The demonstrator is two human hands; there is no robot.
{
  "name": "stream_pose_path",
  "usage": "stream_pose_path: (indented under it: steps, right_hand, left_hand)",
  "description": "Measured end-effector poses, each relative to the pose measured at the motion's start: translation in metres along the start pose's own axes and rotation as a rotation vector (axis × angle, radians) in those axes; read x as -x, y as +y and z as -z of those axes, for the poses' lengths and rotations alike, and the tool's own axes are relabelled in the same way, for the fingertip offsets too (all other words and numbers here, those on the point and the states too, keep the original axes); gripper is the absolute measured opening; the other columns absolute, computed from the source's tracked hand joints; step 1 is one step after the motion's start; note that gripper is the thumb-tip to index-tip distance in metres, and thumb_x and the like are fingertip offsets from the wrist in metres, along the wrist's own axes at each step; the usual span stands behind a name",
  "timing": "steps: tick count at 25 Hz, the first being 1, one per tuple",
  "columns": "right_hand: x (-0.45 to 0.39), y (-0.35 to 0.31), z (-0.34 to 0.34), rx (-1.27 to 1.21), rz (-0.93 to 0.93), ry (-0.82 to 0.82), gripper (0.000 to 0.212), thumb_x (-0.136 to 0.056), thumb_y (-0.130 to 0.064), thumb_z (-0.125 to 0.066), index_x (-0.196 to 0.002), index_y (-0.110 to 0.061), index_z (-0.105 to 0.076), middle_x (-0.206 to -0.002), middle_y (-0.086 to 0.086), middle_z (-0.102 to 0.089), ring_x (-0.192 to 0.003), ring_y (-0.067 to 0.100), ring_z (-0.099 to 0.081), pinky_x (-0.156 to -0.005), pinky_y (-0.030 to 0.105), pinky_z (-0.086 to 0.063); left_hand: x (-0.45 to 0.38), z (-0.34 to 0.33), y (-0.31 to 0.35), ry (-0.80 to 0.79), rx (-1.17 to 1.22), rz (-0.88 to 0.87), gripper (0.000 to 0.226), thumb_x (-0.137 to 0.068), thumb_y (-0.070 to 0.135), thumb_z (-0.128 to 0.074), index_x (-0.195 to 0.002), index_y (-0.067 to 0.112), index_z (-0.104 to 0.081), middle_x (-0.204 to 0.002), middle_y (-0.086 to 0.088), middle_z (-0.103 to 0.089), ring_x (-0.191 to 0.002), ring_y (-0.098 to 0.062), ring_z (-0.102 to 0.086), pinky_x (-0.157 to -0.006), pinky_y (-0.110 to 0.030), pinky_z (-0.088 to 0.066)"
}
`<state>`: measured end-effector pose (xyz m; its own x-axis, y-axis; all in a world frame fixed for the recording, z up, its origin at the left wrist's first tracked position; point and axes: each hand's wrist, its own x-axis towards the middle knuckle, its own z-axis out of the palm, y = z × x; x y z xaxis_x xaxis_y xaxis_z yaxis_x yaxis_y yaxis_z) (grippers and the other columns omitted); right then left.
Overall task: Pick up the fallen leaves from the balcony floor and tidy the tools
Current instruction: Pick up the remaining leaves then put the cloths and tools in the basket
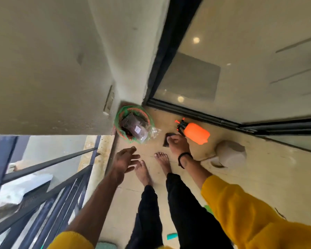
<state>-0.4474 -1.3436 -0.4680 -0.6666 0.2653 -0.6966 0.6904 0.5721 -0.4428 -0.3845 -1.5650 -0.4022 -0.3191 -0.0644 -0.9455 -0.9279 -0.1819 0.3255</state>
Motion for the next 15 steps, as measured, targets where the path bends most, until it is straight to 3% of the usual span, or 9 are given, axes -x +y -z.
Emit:
stream_pose_path:
  steps: [2, 6, 9, 12, 15]
  right_hand:
    - [0.036, 0.008, 0.034, -0.169, -0.09, 0.051, 0.021, -0.087, -0.04, -0.068, -0.084, -0.021, -0.074, -0.085, 0.003, -0.077, -0.079, 0.019, -0.071, -0.07, 0.031, -0.058]
    - [0.084, 0.043, 0.067, -0.346, -0.143, 0.02, 0.009, -0.083, -0.031, -0.072, -0.083, -0.022, -0.072, -0.078, 0.007, -0.075, -0.07, 0.023, -0.07, -0.075, 0.042, -0.06]
    - [0.124, 0.072, 0.096, -0.396, -0.185, 0.103, 0.008, -0.088, -0.027, -0.067, -0.088, -0.021, -0.073, -0.081, -0.001, -0.075, -0.071, 0.014, -0.071, -0.067, 0.028, -0.058]
    - [0.163, 0.112, 0.121, -0.585, -0.28, 0.215, 0.016, -0.093, -0.019, -0.066, -0.098, -0.005, -0.071, -0.081, 0.01, -0.074, -0.064, 0.018, -0.069, -0.056, 0.025, -0.056]
    - [0.197, 0.162, 0.135, -0.714, -0.4, 0.306, 0.012, -0.093, -0.018, -0.067, -0.093, -0.007, -0.071, -0.076, 0.009, -0.073, -0.059, 0.015, -0.066, -0.047, 0.019, -0.048]
  left_hand:
    - [0.023, -0.013, 0.013, -0.019, -0.007, -0.012, 0.027, -0.102, 0.038, -0.05, -0.115, 0.022, -0.067, -0.106, -0.004, -0.077, -0.095, -0.022, -0.069, -0.081, -0.034, -0.049]
    - [0.049, -0.054, 0.023, -0.102, -0.091, -0.051, 0.026, -0.1, 0.034, -0.051, -0.115, 0.022, -0.069, -0.099, -0.003, -0.079, -0.093, -0.021, -0.069, -0.084, -0.035, -0.05]
    - [0.071, -0.094, 0.021, -0.17, -0.249, -0.038, 0.026, -0.1, 0.034, -0.052, -0.115, 0.021, -0.069, -0.1, -0.003, -0.079, -0.092, -0.021, -0.07, -0.079, -0.033, -0.049]
    - [0.092, -0.13, 0.016, -0.238, -0.419, -0.031, 0.028, -0.102, 0.033, -0.051, -0.117, 0.019, -0.069, -0.104, -0.005, -0.078, -0.092, -0.021, -0.069, -0.077, -0.031, -0.048]
    - [0.105, -0.166, 0.01, -0.273, -0.59, -0.039, 0.028, -0.103, 0.033, -0.048, -0.118, 0.02, -0.068, -0.104, -0.003, -0.077, -0.094, -0.02, -0.069, -0.077, -0.032, -0.05]
